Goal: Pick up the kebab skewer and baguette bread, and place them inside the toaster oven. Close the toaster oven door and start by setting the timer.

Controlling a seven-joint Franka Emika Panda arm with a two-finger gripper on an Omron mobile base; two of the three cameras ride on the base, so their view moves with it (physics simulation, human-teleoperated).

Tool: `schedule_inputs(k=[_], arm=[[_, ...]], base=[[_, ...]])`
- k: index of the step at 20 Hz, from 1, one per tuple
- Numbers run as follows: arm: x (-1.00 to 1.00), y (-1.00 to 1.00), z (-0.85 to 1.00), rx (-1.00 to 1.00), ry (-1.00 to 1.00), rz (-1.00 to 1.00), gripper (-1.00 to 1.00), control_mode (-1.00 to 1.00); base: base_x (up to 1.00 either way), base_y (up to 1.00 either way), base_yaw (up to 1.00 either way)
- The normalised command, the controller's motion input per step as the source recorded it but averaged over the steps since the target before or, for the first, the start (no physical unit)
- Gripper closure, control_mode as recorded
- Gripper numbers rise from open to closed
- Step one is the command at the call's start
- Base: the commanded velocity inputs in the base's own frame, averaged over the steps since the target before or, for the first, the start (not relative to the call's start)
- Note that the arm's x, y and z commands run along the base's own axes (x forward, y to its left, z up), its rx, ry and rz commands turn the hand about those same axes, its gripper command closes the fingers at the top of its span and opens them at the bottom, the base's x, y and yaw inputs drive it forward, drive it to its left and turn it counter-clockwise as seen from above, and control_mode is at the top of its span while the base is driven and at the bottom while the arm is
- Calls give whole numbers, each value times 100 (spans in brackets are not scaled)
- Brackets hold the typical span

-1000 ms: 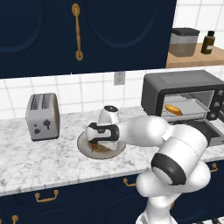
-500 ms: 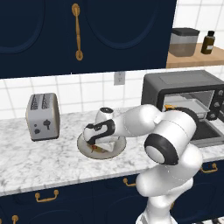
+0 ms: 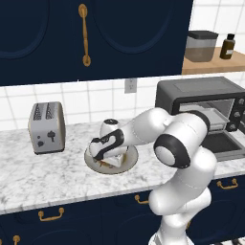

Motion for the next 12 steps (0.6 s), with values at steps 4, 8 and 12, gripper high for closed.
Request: schedule_inputs(k=[4, 8, 12], arm=[[11, 0, -18, -3, 0, 0, -100, -100], [4, 0, -34, -3, 0, 0, -100, -100], [4, 0, -31, -1, 0, 0, -100, -100]], base=[[0, 0, 0], [0, 0, 0], [0, 0, 0]])
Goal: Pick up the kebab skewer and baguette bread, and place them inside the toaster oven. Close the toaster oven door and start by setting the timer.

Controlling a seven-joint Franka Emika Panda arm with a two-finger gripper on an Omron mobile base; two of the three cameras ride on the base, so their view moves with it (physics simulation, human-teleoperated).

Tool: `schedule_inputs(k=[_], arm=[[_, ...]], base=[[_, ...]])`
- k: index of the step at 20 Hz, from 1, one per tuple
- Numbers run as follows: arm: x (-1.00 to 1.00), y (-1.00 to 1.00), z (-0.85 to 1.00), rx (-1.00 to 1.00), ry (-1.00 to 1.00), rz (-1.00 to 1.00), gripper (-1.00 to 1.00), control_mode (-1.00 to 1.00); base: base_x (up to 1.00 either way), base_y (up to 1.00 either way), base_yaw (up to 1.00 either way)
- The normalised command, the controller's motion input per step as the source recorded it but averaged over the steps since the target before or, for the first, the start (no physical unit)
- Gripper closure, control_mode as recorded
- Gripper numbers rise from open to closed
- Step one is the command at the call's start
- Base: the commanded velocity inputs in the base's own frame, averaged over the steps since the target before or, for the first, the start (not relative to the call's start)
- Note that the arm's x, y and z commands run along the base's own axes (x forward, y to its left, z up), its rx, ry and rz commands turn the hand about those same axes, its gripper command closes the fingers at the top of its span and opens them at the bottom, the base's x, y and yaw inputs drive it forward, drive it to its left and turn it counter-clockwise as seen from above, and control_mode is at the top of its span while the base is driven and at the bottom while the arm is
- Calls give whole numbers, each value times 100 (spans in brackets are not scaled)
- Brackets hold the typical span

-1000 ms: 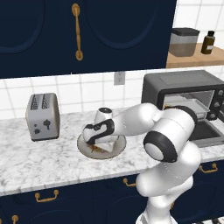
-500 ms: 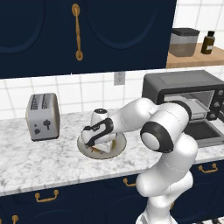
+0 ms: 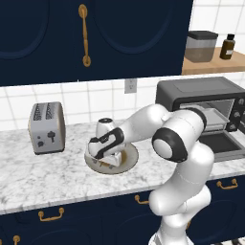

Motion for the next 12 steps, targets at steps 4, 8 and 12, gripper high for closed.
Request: schedule_inputs(k=[4, 8, 12], arm=[[8, 0, -41, 0, 0, 0, 100, -100], [4, 0, -52, 0, 0, 0, 100, -100], [3, 0, -52, -2, 0, 0, 100, -100]], base=[[0, 0, 0], [0, 0, 0], [0, 0, 0]])
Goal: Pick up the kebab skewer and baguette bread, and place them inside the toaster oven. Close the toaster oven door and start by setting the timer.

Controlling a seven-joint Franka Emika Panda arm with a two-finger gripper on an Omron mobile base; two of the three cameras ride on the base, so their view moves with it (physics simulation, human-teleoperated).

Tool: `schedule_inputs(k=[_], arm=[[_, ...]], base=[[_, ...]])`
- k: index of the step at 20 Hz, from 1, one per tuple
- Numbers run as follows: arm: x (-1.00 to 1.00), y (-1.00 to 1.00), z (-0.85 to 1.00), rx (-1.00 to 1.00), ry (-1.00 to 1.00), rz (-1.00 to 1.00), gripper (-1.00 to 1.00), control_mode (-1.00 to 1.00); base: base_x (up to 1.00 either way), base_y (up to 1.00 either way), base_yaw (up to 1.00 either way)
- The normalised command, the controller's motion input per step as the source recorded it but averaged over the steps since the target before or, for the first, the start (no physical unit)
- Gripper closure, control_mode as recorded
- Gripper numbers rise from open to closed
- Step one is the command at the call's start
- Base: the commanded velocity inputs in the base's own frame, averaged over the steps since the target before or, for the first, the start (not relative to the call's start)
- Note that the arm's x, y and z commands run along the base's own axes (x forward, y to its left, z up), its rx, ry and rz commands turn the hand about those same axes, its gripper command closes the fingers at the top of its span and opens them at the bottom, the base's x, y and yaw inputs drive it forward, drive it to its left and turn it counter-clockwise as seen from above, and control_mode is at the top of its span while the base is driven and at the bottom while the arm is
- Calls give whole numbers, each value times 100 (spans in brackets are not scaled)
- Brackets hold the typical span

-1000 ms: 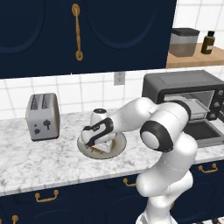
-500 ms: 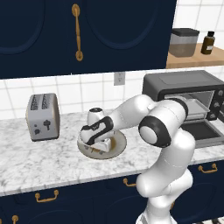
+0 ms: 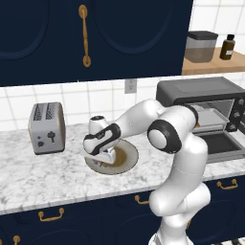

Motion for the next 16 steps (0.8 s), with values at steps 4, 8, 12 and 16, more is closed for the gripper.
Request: schedule_inputs(k=[4, 8, 12, 16], arm=[[-1, 0, -51, 0, -4, 0, 100, -100], [-18, -12, -19, 0, -4, 0, 100, -100], [-38, -29, 2, 0, -2, 0, 100, -100], [-77, -57, 44, 3, 0, 0, 100, -100]], base=[[0, 0, 0], [0, 0, 0], [0, 0, 0], [0, 0, 0]])
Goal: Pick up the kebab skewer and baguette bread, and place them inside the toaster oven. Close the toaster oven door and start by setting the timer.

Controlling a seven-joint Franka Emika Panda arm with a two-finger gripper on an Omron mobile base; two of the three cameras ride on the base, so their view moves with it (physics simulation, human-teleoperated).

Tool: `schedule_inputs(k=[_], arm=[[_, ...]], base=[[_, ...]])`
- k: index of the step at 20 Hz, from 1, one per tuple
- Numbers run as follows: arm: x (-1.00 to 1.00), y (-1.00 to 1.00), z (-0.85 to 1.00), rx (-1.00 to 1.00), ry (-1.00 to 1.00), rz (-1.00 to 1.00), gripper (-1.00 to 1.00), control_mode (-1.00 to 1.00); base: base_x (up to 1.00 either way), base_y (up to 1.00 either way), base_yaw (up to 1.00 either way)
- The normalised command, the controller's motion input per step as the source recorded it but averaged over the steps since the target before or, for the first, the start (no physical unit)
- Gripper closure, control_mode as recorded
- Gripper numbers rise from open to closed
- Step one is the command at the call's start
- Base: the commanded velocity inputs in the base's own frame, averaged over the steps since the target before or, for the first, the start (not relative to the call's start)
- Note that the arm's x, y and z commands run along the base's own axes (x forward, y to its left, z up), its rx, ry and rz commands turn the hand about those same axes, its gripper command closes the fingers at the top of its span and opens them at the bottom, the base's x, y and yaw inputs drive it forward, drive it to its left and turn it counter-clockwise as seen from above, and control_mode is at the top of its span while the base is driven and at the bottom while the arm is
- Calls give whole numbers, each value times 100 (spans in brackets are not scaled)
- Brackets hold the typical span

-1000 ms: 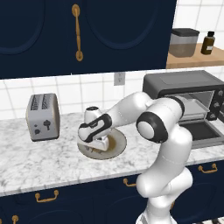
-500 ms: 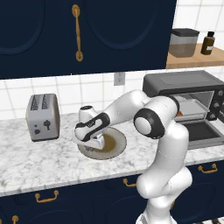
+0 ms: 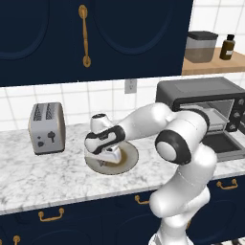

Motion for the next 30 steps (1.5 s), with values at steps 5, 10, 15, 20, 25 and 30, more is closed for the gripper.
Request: schedule_inputs(k=[5, 10, 15, 20, 25, 30], arm=[[-87, -82, 73, 6, -3, 0, 100, -100], [-77, -95, 75, 2, 0, 3, 100, -100], [-55, -95, 73, 0, 0, 6, 100, -100], [-47, -97, 56, 0, 0, 9, 100, -100], [-37, -100, 42, 0, 0, 14, 100, -100], [-22, -100, 48, 0, 0, 12, 100, -100]], base=[[0, 0, 0], [0, 0, 0], [0, 0, 0], [0, 0, 0], [0, 0, 0], [0, 0, 0]])
